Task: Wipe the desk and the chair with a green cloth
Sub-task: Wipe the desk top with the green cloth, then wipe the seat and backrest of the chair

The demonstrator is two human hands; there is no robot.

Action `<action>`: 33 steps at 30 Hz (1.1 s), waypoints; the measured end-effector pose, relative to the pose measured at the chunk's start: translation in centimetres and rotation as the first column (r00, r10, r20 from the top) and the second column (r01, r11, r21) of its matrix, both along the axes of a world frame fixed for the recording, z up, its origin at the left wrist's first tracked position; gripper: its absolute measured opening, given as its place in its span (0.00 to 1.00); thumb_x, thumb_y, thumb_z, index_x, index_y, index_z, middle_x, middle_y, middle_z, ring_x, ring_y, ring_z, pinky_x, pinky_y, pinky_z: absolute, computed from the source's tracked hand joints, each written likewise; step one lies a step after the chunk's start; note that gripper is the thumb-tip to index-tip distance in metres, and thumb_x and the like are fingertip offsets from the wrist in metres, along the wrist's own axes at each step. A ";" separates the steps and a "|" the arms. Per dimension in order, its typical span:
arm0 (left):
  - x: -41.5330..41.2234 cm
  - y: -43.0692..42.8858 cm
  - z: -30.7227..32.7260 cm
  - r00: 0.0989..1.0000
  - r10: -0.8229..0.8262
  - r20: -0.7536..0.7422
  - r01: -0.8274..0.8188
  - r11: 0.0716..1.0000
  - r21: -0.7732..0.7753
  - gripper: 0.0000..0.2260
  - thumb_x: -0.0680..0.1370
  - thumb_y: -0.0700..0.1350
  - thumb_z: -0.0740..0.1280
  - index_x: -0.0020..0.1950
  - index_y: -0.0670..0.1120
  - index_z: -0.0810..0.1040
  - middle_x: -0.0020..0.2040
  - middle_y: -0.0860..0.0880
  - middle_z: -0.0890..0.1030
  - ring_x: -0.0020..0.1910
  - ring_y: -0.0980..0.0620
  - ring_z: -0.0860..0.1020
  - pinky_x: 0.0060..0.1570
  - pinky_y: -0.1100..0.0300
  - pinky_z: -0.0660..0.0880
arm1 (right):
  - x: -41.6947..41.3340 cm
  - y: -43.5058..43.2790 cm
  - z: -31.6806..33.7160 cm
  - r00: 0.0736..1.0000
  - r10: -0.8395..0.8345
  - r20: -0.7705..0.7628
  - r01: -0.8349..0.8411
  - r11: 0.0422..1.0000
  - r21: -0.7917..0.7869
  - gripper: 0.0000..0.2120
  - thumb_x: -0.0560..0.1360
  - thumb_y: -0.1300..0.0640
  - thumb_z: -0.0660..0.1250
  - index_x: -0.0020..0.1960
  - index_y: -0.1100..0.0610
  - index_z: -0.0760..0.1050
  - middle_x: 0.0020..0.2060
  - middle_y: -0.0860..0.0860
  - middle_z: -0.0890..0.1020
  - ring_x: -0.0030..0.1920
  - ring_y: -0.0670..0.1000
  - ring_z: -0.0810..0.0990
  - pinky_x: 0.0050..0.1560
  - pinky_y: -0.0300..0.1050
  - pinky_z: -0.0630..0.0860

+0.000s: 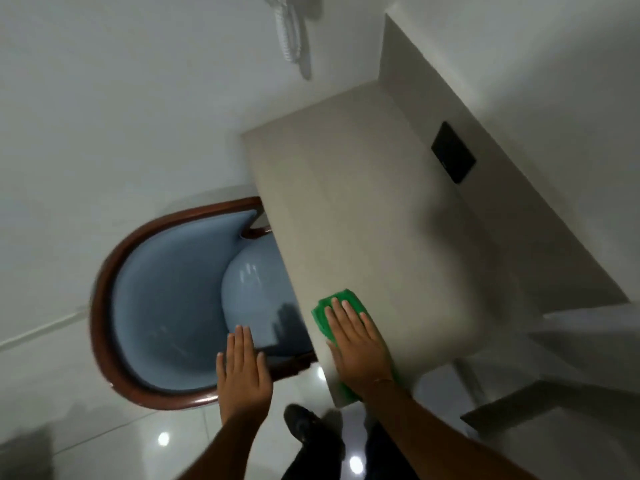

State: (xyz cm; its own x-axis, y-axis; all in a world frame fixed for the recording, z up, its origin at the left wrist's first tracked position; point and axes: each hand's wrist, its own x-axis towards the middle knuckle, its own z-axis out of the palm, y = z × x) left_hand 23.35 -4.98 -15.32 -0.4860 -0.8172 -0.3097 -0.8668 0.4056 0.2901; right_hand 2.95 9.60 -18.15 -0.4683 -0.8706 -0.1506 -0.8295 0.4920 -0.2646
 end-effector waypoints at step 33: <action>18.5 -29.9 -4.2 0.991 -0.116 0.071 0.129 0.968 -0.216 0.29 0.88 0.57 0.48 0.88 0.50 0.51 0.89 0.46 0.53 0.88 0.44 0.47 0.86 0.46 0.42 | 30.5 -33.6 -2.3 0.641 -0.181 0.746 0.066 0.981 0.181 0.26 0.85 0.37 0.48 0.82 0.37 0.52 0.80 0.46 0.68 0.76 0.52 0.72 0.73 0.53 0.73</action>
